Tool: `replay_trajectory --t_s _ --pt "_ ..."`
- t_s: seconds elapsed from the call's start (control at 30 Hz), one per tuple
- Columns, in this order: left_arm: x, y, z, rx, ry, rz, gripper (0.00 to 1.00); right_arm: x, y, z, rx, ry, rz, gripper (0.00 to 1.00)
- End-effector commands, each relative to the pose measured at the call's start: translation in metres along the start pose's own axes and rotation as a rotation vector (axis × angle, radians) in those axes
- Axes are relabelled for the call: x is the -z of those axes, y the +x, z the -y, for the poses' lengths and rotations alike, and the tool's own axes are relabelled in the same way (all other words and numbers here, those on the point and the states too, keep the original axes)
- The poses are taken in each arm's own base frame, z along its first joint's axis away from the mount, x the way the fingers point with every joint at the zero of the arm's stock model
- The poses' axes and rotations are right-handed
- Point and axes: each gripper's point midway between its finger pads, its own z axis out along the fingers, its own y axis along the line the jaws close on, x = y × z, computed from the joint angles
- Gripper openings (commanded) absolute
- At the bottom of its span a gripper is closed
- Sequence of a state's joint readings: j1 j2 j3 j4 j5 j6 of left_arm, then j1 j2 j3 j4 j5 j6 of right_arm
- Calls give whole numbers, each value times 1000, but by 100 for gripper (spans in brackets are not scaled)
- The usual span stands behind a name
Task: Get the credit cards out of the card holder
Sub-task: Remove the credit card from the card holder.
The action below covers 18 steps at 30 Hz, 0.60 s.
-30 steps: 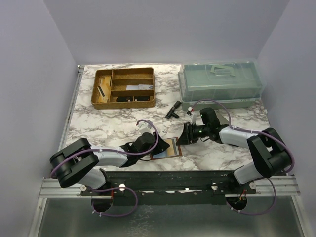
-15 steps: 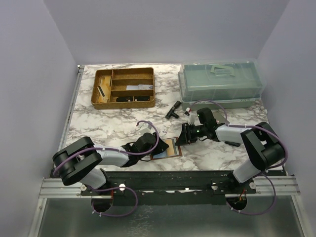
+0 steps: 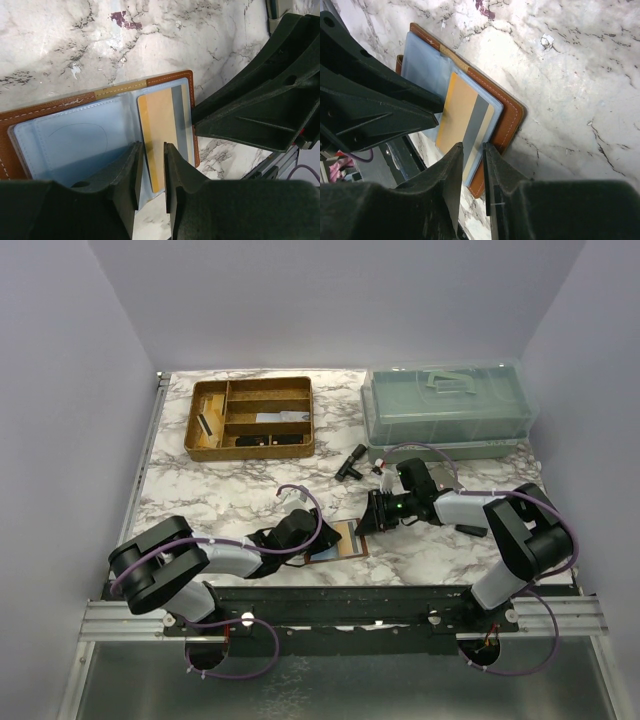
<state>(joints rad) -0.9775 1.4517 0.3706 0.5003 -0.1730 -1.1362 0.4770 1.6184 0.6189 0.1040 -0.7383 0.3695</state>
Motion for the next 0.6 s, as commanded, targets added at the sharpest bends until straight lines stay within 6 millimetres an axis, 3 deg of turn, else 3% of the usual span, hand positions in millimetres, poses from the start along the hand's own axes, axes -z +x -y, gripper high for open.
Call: replay_trajectory --t_s 0.0,0.23,0.57 --pt "-2 7 -7 0 -20 -16 26 -1 0 -8 -13 -37 -23 27" --pt "-2 9 -5 5 -10 -24 25 1 -1 -22 -36 -93 -25 23" --pt "1 12 11 36 78 -48 29 -3 1 -9 -75 -41 -33 31"
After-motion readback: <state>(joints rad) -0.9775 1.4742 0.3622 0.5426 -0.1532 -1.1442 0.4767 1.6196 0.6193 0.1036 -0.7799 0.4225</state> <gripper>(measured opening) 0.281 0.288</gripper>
